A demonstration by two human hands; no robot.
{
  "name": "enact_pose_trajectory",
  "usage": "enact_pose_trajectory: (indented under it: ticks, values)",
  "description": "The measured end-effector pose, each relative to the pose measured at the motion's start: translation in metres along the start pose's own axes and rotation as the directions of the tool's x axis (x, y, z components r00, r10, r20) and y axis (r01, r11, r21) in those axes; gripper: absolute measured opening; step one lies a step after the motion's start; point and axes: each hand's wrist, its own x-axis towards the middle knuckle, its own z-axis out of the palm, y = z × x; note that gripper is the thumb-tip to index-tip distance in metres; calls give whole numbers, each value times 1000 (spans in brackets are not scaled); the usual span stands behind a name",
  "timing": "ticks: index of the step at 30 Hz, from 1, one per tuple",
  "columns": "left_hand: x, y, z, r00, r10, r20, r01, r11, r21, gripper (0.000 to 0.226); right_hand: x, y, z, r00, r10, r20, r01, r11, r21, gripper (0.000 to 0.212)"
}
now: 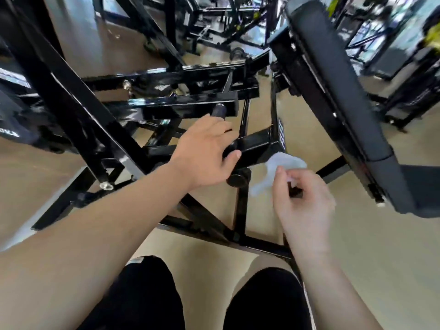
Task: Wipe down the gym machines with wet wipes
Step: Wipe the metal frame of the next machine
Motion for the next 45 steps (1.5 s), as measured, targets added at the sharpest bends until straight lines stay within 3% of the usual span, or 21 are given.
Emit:
enact_pose_trajectory:
  ticks: [4,8,13,17,21,25,28,31,33,35,38,41,45]
  values:
    - [0,5,-12,995,-14,103,14,1000,1,68,35,-2,-13,994,32,-105,-43,993,-106,12]
    - [7,11,-18,983,-115,145,117,993,-7,82,48,-9,13,994,-52,92,53,999,-8,5]
    - [22,17,-20,948,-278,157,290,956,-54,64,40,-15,23,991,-73,113,42,967,252,38]
    - [34,16,-5,969,-214,127,227,969,-96,61,44,-14,27,980,-89,179,22,937,348,55]
    - [30,11,-4,974,-193,123,211,964,-162,58,88,-27,29,878,11,478,-26,999,25,53]
    - [31,7,-8,966,-200,162,234,943,-236,57,142,-34,27,707,121,697,-156,988,-13,54]
    - [30,5,-9,966,-186,180,227,944,-240,55,149,-27,34,705,126,698,-162,987,-15,56]
    - [31,3,-10,964,-183,192,231,936,-265,54,124,-28,29,733,56,678,-14,998,-68,65]
    - [30,2,-11,964,-183,195,234,929,-288,54,98,-28,20,771,55,635,6,996,-93,64]
    - [29,2,-11,966,-178,185,225,934,-278,53,86,-26,13,810,67,582,-42,998,-57,63]
    - [29,4,-11,967,-182,177,225,938,-264,54,113,-23,19,813,68,578,-111,993,40,48]
    - [30,5,-14,960,-203,194,252,926,-282,55,145,-10,41,751,245,613,-342,939,43,51]
    - [30,5,-13,955,-215,204,271,913,-305,54,146,-6,51,685,269,677,-411,910,54,52]
